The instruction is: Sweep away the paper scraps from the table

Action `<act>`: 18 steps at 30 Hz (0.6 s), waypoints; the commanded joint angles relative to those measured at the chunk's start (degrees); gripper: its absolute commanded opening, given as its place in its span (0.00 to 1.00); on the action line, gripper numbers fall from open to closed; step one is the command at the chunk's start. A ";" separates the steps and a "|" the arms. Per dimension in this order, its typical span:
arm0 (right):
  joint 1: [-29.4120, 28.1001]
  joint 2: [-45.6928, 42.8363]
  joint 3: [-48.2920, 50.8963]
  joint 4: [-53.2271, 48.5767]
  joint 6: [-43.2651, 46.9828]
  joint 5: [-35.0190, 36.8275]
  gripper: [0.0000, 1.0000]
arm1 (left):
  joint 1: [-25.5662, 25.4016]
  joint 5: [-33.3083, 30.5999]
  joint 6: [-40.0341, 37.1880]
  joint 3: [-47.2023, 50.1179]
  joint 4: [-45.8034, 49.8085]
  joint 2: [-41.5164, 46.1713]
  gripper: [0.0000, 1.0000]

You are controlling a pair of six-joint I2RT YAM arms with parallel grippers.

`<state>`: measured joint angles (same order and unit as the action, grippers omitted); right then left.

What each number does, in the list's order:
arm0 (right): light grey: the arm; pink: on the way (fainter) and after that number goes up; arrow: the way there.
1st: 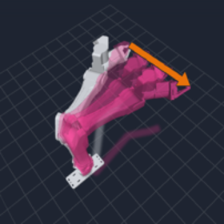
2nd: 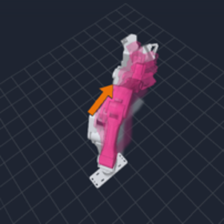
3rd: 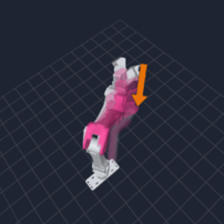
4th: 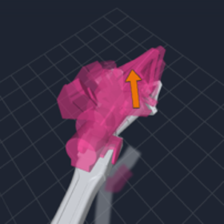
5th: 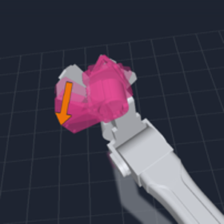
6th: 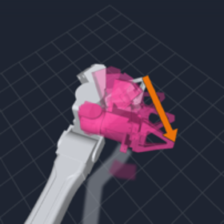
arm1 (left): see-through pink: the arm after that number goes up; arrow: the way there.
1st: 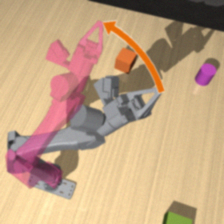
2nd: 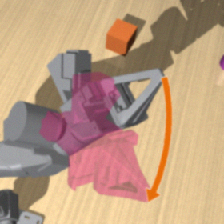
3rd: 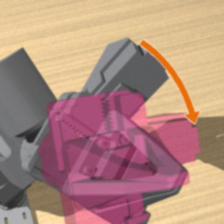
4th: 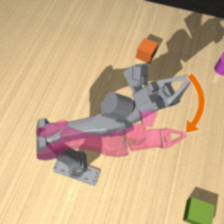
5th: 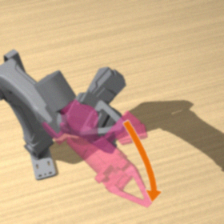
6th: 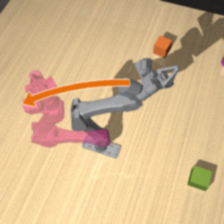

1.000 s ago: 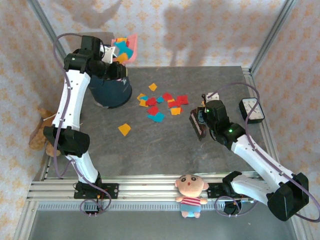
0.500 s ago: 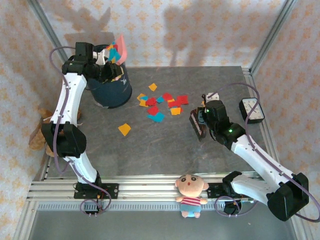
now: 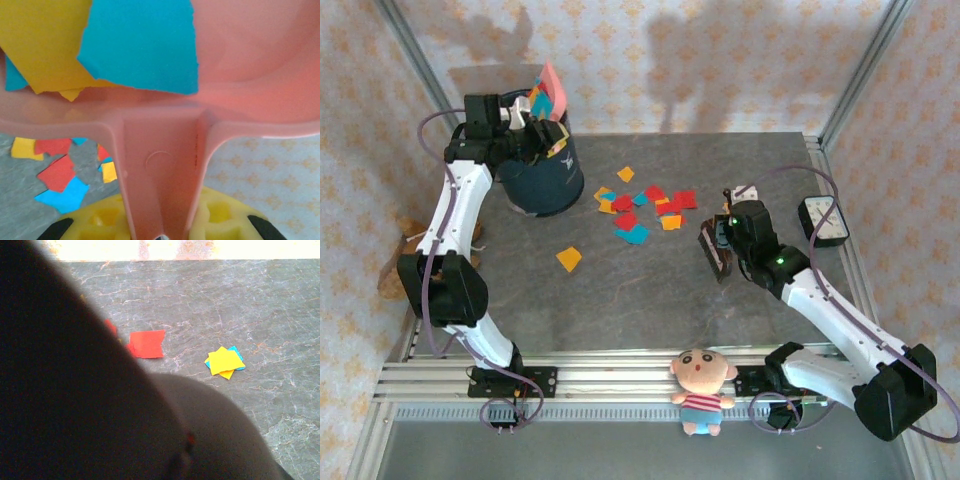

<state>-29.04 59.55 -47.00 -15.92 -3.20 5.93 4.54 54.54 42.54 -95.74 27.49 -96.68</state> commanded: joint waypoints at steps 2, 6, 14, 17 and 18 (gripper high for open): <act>0.30 -0.22 -1.60 0.27 -0.88 0.11 0.00 | 0.91 3.37 11.25 4.10 -15.51 2.71 0.00; 0.29 -0.22 -1.49 0.19 -1.00 0.13 0.00 | 0.91 3.78 16.77 6.69 -21.93 3.37 0.00; 0.30 -0.02 -1.34 0.27 -0.96 0.13 0.00 | 1.00 4.21 30.52 12.42 -38.55 3.62 0.00; 0.30 -0.05 -1.25 0.32 -1.10 0.05 0.00 | 1.00 4.25 35.14 14.36 -44.06 3.53 0.00; 0.29 -0.05 -1.25 0.24 -1.09 0.04 0.00 | 1.00 4.28 36.59 14.87 -45.81 3.52 0.00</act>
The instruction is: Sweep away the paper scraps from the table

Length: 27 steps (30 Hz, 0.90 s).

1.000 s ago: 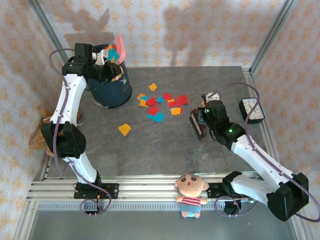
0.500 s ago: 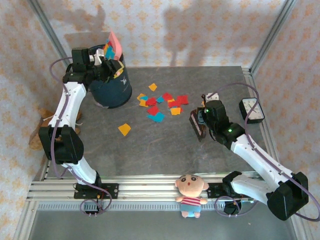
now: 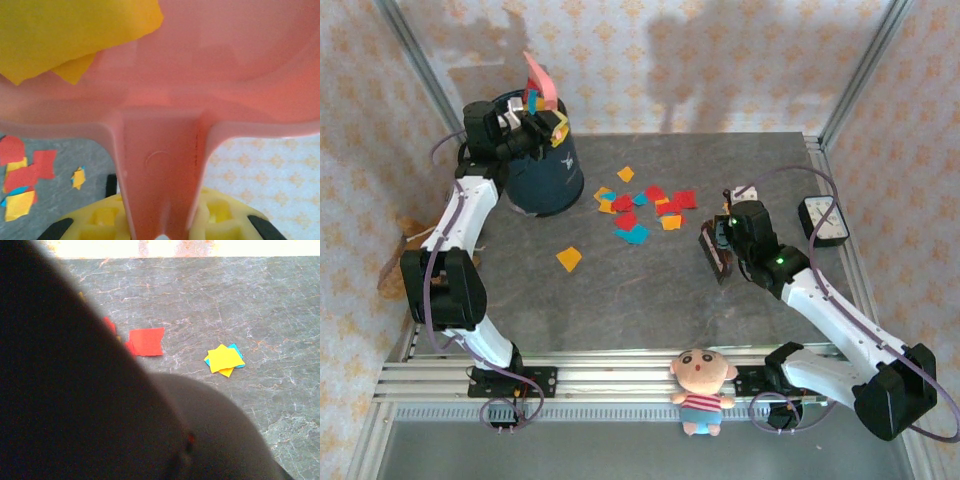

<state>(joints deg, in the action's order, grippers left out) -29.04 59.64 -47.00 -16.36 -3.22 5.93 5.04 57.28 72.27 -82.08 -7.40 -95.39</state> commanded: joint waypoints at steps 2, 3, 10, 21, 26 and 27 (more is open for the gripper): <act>0.30 -0.13 -1.25 0.71 -1.01 0.04 0.00 | 0.50 1.29 9.27 2.17 -13.69 2.24 0.00; 0.30 -0.13 -1.27 0.71 -1.03 0.13 0.00 | 0.50 1.12 10.53 2.61 -15.10 2.24 0.00; 0.30 0.12 -1.08 0.95 -1.02 0.14 0.00 | 0.50 -0.65 19.52 6.50 -25.18 2.32 0.00; 0.30 0.47 -1.16 1.33 -1.34 -0.22 0.00 | 0.49 -4.08 34.95 12.04 -42.04 1.82 0.00; 0.30 0.32 -1.07 1.16 -1.39 -0.22 0.00 | 0.41 -5.18 38.13 13.03 -44.61 2.49 0.00; 0.30 0.30 -1.07 1.24 -1.45 -0.22 0.00 | 0.45 -5.32 38.53 13.16 -44.89 2.58 0.00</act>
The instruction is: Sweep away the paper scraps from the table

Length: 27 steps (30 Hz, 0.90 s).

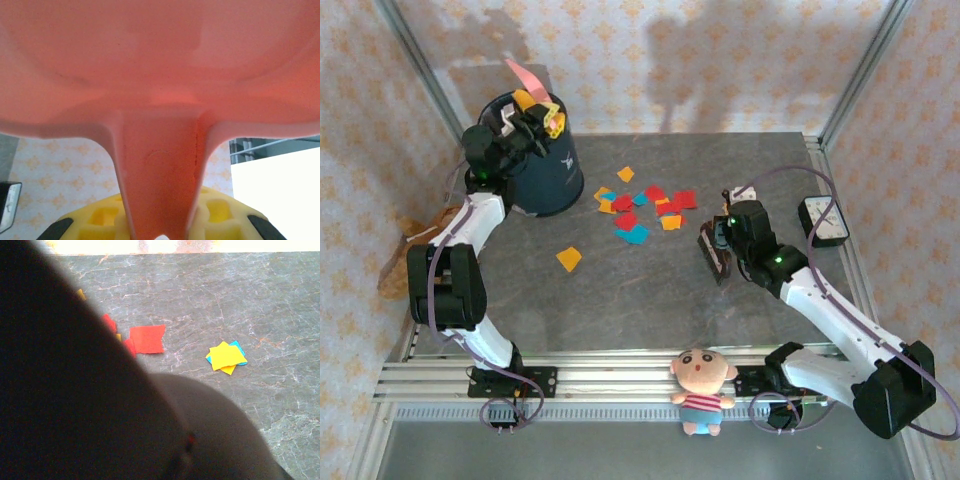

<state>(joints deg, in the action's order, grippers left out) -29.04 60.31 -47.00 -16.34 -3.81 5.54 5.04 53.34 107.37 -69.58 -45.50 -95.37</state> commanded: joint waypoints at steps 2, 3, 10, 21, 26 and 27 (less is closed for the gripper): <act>0.30 -0.37 -1.02 1.14 -0.96 0.17 0.00 | 0.41 -1.89 4.75 1.04 -7.94 2.69 0.00; 0.30 -0.44 -0.99 1.11 -1.02 0.14 0.00 | 0.41 -2.13 5.32 1.12 -8.75 2.65 0.00; 0.30 -0.90 -0.90 1.22 -1.17 0.34 0.00 | 0.41 -1.92 5.83 1.72 -9.70 2.82 0.00; 0.64 -1.78 -0.09 2.92 -3.01 0.74 0.00 | 0.41 1.72 -7.51 -0.87 4.49 6.23 0.00; 1.57 -2.20 -0.11 3.44 -4.51 -0.83 0.00 | 0.39 3.10 -24.75 -5.04 25.09 9.83 0.00; 1.77 -2.28 -0.11 3.62 -4.86 -1.04 0.00 | 0.37 3.01 -29.04 -6.08 29.97 10.51 0.00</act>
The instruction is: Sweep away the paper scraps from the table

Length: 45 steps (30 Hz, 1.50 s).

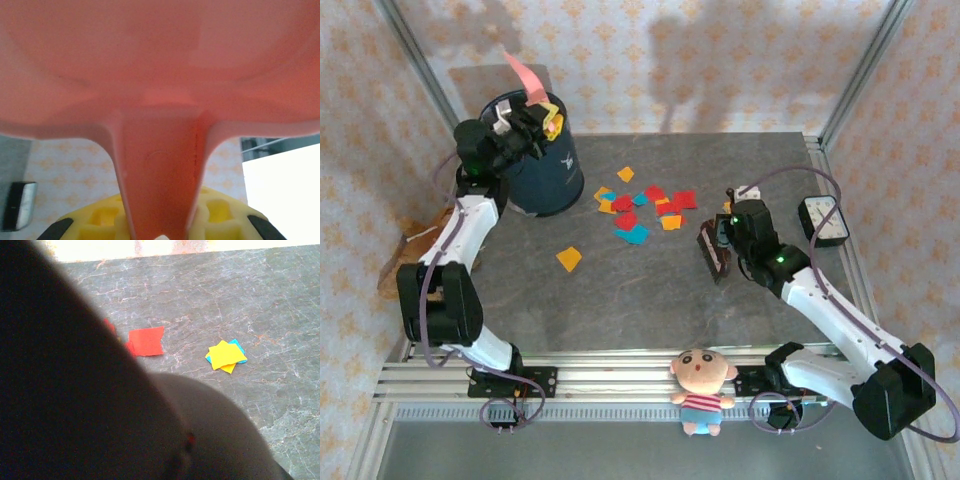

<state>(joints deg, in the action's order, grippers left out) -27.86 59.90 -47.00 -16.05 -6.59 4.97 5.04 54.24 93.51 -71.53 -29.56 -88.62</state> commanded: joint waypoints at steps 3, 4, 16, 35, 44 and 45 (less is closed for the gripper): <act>1.86 -2.32 0.19 4.36 -3.88 -1.92 0.00 | 0.15 1.45 -28.74 -8.31 30.45 5.19 0.00; 2.40 -2.42 0.24 4.79 -4.52 -2.71 0.00 | 0.07 0.83 -33.13 -9.82 35.59 5.51 0.00; 11.48 4.61 -2.27 16.44 -14.13 -14.97 0.00 | -5.57 -17.06 -75.45 -23.46 80.97 5.95 0.00; 13.48 33.46 -17.91 27.46 -22.43 -15.42 0.00 | -14.25 -24.55 -85.34 -8.80 82.96 16.89 0.00; 13.71 33.63 -14.49 24.09 -23.02 -9.48 0.00 | -17.08 -24.32 -85.35 -6.22 81.94 17.15 0.00; 13.71 33.01 -13.71 23.49 -22.70 -9.04 0.00 | -17.25 -24.33 -85.34 -6.10 81.94 17.08 0.00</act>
<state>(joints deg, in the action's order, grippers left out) -14.41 95.70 -62.48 7.79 -28.77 -8.49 -11.73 30.41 9.32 -78.26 53.56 -72.60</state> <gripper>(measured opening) 0.228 0.200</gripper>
